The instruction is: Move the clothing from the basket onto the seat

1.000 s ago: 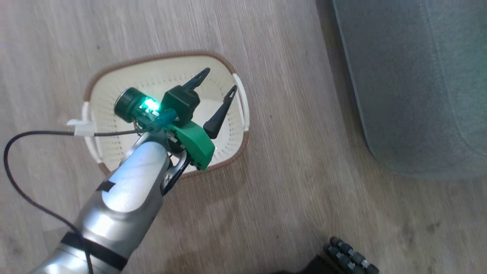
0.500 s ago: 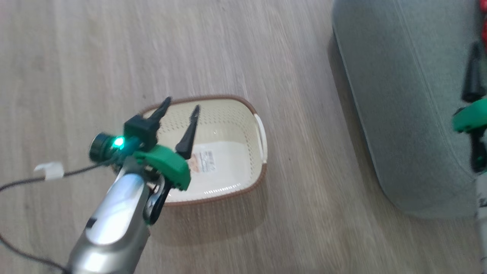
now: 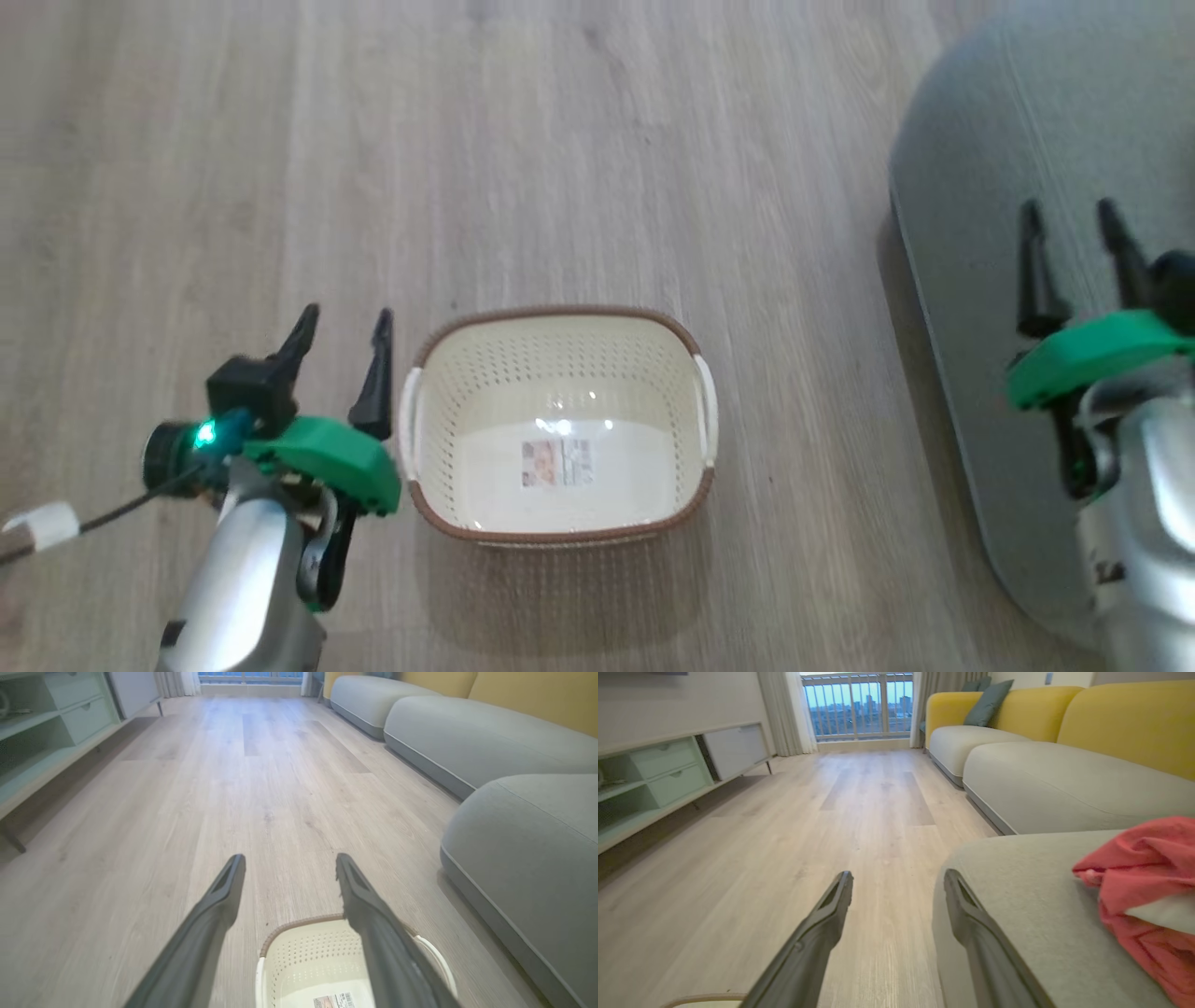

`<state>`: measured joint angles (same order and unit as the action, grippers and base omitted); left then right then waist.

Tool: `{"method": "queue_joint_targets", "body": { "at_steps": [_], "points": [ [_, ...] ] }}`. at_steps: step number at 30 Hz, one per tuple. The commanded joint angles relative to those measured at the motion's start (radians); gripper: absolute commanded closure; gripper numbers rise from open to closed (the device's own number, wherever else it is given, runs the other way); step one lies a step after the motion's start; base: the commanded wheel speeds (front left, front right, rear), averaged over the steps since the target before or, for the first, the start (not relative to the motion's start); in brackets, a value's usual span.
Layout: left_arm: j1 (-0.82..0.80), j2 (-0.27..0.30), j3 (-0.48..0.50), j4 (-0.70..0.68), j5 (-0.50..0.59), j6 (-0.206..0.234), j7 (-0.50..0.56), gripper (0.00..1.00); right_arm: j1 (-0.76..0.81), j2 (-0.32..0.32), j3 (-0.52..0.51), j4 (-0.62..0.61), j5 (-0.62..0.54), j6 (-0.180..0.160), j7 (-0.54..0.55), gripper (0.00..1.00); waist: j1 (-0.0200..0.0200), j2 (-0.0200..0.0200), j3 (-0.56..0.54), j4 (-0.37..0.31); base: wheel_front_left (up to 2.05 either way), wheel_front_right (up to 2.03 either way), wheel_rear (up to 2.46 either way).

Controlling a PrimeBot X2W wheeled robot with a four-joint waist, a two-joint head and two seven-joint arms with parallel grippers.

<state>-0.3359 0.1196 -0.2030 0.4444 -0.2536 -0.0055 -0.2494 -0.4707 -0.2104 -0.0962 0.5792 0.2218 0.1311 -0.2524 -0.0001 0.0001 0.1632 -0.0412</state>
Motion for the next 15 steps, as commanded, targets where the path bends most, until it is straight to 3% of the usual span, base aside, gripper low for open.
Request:
{"method": "queue_joint_targets", "body": {
  "at_steps": [1, 15],
  "points": [
    [0.0, 0.004, 0.067, -0.032, 0.011, 0.006, -0.012, 0.0, 0.015, 0.012, 0.041, -0.042, 0.01, 0.0, -0.009, 0.0, 0.0001, -0.0001, -0.041, 0.037, 0.0, 0.0, 0.0],
    [0.098, -0.031, 0.203, -0.049, 0.084, 0.004, -0.012, 0.0, 0.109, 0.06, 0.146, -0.07, 0.021, 0.0, -0.009, 0.0, 0.0001, -0.0001, -0.115, 0.069, 0.0, 0.0, 0.0]
  ]
}}
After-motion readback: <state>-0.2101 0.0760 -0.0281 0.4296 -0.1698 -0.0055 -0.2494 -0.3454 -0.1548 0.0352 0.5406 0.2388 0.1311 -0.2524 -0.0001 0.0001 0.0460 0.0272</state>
